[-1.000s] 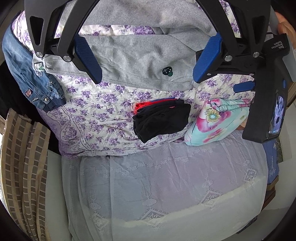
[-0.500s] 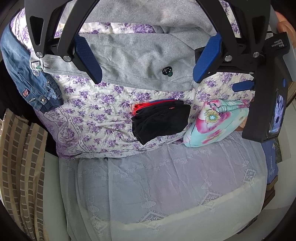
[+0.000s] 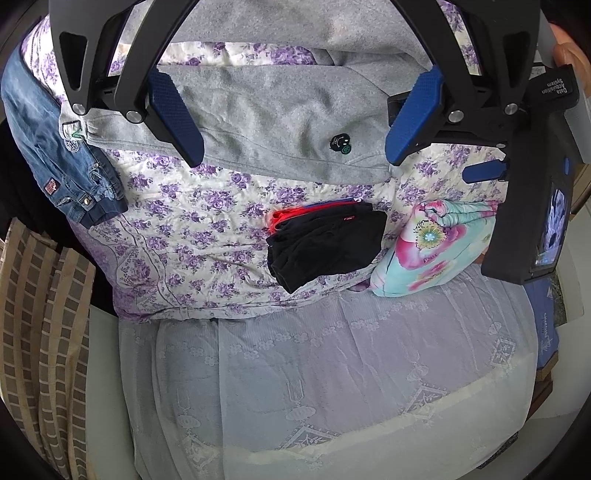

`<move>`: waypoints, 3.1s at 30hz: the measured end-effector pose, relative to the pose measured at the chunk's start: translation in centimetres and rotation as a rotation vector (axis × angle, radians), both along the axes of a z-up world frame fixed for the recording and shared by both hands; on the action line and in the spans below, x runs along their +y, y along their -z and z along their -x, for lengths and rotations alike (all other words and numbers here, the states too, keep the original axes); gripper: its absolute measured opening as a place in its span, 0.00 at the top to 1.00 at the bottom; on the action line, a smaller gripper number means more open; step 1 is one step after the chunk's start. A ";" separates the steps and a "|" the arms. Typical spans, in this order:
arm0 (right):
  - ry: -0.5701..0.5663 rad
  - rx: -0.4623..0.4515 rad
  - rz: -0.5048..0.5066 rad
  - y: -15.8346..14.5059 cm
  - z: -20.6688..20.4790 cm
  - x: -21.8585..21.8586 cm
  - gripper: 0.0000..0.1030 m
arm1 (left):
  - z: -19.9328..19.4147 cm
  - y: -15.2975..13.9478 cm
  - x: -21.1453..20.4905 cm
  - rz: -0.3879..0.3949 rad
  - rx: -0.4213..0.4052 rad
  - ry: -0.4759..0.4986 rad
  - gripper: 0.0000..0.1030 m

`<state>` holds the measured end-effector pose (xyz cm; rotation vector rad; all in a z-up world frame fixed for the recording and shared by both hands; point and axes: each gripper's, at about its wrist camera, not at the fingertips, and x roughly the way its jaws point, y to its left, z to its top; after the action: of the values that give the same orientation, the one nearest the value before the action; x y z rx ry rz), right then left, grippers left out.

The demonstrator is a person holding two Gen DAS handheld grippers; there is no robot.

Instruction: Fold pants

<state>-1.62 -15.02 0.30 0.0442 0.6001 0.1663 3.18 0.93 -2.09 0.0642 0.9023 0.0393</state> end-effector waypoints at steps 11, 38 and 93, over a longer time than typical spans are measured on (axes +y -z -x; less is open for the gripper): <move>-0.030 0.033 0.022 1.2 -1.7 -1.0 0.04 | -2.1 2.1 -0.1 0.008 0.034 0.086 0.05; -0.026 0.362 0.031 10.8 -12.3 -8.6 0.04 | -17.8 19.3 15.0 0.360 0.377 0.318 0.05; 0.047 0.555 0.152 20.0 -29.5 -18.5 0.65 | -8.7 15.1 26.6 0.043 0.323 -0.321 0.48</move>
<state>27.84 -33.53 -19.67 -0.0453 1.1630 0.0603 11.92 27.48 -17.18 -0.1184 1.2296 0.3157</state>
